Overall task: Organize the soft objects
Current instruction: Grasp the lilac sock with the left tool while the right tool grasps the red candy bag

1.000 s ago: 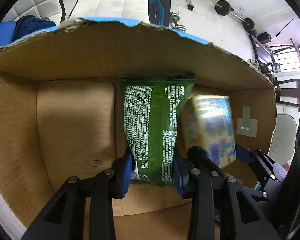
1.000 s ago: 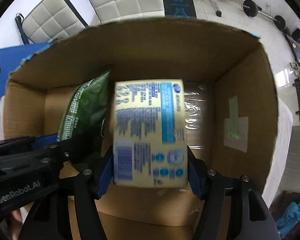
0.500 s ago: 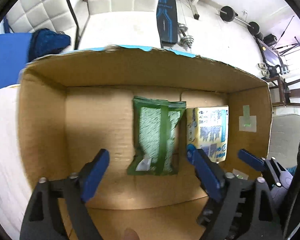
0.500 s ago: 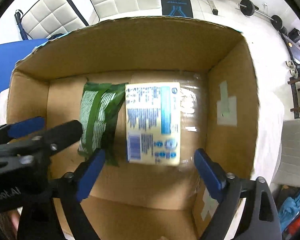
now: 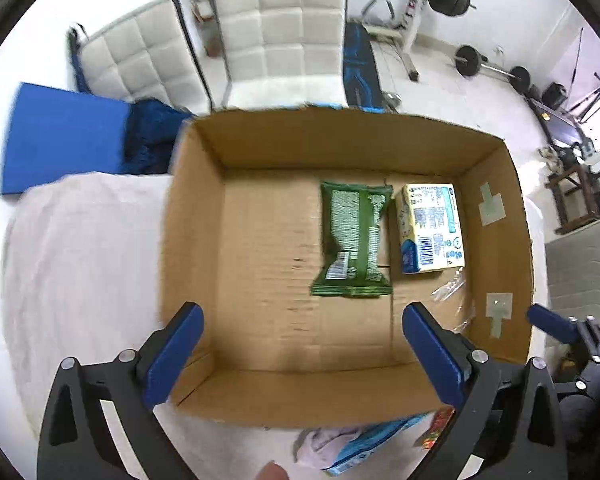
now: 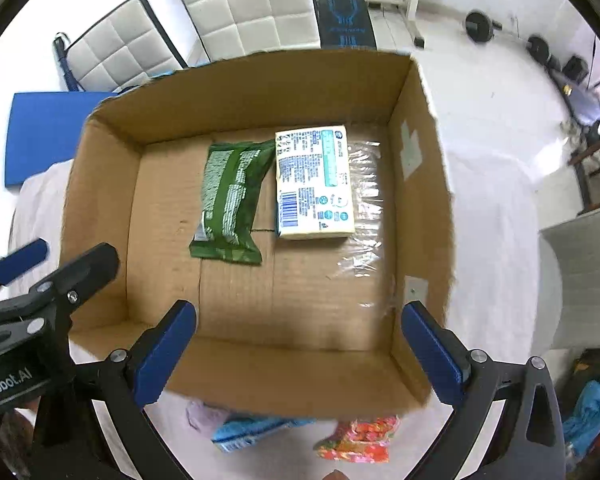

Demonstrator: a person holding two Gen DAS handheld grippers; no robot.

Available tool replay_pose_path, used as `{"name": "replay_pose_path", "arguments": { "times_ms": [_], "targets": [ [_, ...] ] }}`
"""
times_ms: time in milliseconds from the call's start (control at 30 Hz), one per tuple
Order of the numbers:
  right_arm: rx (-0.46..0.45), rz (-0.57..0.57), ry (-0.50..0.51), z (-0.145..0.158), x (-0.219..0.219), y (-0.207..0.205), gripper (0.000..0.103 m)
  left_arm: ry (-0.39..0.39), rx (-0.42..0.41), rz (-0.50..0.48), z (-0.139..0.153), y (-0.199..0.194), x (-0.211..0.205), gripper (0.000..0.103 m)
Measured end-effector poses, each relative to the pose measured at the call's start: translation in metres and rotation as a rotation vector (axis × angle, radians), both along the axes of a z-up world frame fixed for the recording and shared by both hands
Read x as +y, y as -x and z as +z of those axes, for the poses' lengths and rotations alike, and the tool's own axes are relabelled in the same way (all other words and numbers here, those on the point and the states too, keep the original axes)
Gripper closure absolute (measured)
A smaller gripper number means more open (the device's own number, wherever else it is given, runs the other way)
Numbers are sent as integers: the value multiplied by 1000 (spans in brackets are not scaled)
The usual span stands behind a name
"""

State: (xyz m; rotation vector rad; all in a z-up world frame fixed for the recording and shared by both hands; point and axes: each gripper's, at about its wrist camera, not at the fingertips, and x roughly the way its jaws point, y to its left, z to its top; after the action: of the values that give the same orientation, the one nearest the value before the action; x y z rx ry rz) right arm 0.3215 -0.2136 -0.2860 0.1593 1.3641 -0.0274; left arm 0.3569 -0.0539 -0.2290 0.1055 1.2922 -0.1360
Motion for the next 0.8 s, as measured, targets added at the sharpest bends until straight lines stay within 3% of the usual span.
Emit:
{"name": "replay_pose_path", "arguments": {
  "times_ms": [367,567,800],
  "targets": [
    [-111,12,47,75,13,56,0,30,-123,55,66,62,27,1],
    [-153,-35,30,104,23,94,0,40,-169,-25,93,95,29,1],
    [-118,-71,-53,106,19,130,0,46,-169,-105,105,124,30,1]
  ]
}}
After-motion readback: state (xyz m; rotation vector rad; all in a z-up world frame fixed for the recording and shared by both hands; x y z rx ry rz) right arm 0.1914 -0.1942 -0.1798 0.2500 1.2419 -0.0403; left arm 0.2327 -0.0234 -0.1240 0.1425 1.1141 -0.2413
